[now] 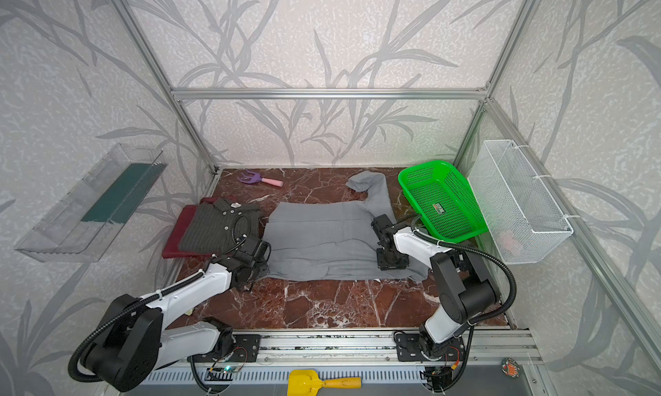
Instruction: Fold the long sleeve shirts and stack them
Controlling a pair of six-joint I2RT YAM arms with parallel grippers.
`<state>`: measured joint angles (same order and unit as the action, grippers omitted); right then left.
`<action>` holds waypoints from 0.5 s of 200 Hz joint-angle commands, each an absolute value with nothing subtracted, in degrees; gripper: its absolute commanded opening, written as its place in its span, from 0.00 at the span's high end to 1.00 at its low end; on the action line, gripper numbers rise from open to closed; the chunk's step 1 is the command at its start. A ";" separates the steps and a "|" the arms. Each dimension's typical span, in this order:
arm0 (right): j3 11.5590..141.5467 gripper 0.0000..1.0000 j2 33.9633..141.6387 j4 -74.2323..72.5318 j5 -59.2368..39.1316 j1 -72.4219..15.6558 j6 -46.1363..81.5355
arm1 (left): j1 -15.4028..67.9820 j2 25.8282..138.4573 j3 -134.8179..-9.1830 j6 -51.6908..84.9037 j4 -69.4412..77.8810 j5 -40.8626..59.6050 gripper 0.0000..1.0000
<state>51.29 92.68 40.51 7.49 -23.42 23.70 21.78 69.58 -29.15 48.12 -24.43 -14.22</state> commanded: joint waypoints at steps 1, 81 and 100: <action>52.40 0.56 94.37 43.70 11.02 -22.73 25.19 | 21.53 68.86 -28.67 50.77 -25.82 -17.12 0.45; 49.45 0.56 76.58 49.64 4.12 -21.97 31.28 | 21.52 72.58 -30.41 49.57 -26.63 -14.07 0.45; 45.33 0.58 72.73 47.96 -0.28 -22.30 33.71 | 21.49 73.99 -30.17 49.96 -25.89 -12.87 0.45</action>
<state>49.93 76.18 45.98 4.84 -22.11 29.47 21.74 72.29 -29.32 49.12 -24.82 -14.35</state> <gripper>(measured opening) 0.432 0.548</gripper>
